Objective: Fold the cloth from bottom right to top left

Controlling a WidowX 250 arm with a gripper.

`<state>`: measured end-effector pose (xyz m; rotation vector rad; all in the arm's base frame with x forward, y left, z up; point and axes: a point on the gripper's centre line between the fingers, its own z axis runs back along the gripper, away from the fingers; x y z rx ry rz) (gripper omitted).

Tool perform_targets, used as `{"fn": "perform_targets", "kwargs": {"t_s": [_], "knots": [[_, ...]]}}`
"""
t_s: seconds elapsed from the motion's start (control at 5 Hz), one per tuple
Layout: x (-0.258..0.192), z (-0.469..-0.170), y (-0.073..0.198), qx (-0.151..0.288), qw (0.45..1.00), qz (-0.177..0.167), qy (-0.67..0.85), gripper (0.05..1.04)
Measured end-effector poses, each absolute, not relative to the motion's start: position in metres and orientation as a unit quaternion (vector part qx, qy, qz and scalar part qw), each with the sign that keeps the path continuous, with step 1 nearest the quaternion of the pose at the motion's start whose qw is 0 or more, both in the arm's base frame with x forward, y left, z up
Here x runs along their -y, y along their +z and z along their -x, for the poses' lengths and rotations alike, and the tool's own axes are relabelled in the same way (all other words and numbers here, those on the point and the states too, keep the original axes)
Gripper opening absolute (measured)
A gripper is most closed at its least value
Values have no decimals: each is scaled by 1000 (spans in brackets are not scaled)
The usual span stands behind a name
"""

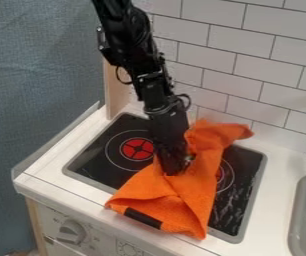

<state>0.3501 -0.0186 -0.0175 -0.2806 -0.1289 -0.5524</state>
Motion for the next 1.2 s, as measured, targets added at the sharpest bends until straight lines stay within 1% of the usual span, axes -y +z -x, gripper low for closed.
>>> {"fn": "perform_targets", "kwargs": {"t_s": [0.2, 0.4, 0.6, 0.8, 1.2], "knots": [[20, -353, -13, 62, 949, 143, -273, 470], [21, -355, -10, 62, 949, 146, -272, 760], [25, -353, -10, 56, 949, 148, -271, 995], [26, -356, 5, 67, 948, 145, -275, 1006], [27, -365, 55, 110, 943, 121, -288, 999]]}}
